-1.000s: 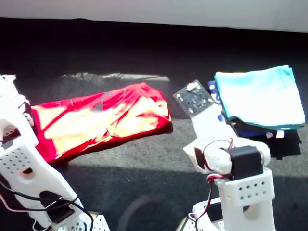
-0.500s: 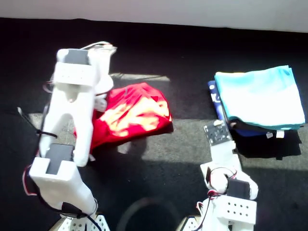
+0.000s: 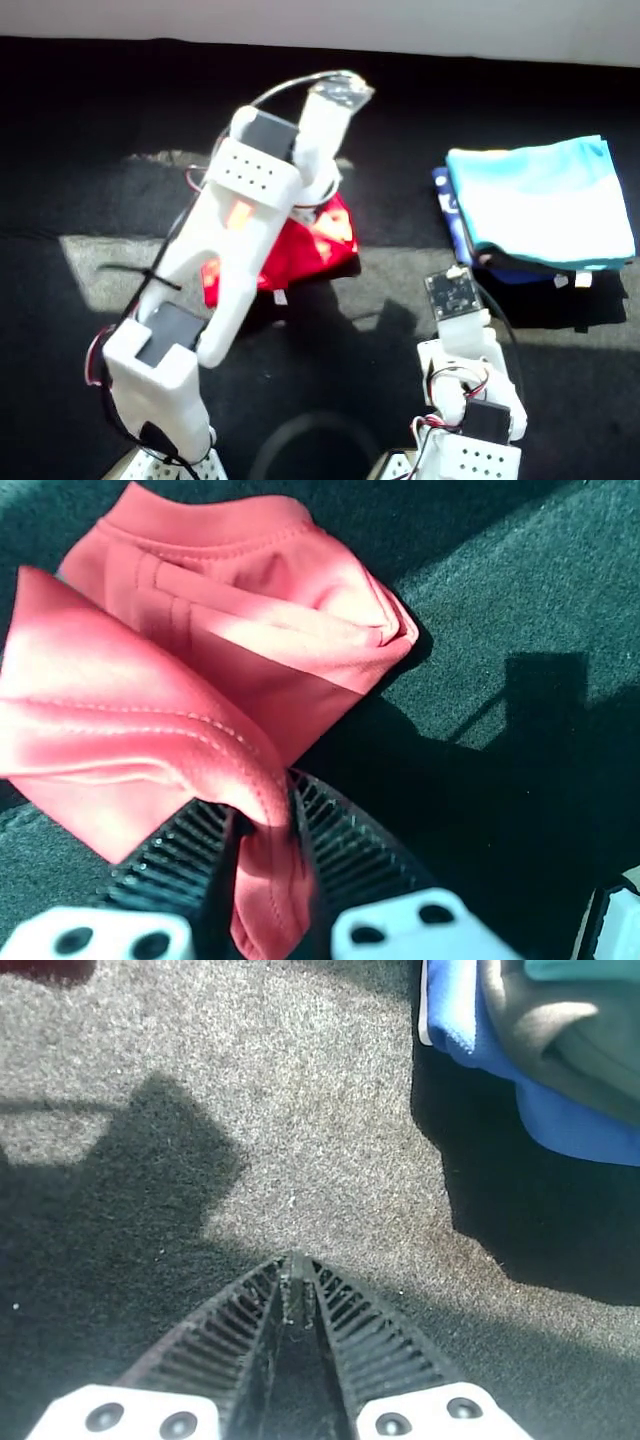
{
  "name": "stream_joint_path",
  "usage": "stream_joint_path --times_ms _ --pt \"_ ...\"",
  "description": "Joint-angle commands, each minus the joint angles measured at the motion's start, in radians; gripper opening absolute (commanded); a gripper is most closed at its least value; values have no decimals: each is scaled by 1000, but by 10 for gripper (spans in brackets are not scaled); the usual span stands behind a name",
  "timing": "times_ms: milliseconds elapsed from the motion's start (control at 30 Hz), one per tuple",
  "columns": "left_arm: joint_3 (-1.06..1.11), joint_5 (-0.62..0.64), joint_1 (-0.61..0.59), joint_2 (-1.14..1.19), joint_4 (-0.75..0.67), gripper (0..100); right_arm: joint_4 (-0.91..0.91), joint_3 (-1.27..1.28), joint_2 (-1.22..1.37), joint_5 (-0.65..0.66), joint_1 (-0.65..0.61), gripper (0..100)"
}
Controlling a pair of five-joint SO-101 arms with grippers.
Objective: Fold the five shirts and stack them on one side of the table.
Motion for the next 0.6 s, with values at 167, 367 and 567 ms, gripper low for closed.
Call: stream_joint_path --times_ms 167,367,567 --pt "-128 5 10 94 -83 9 -21 133 15 -41 10 6" --pt "-265 6 8 191 -72 10 -21 133 15 -41 10 6" --pt "-371 6 22 266 35 167 -21 133 16 -41 10 6"
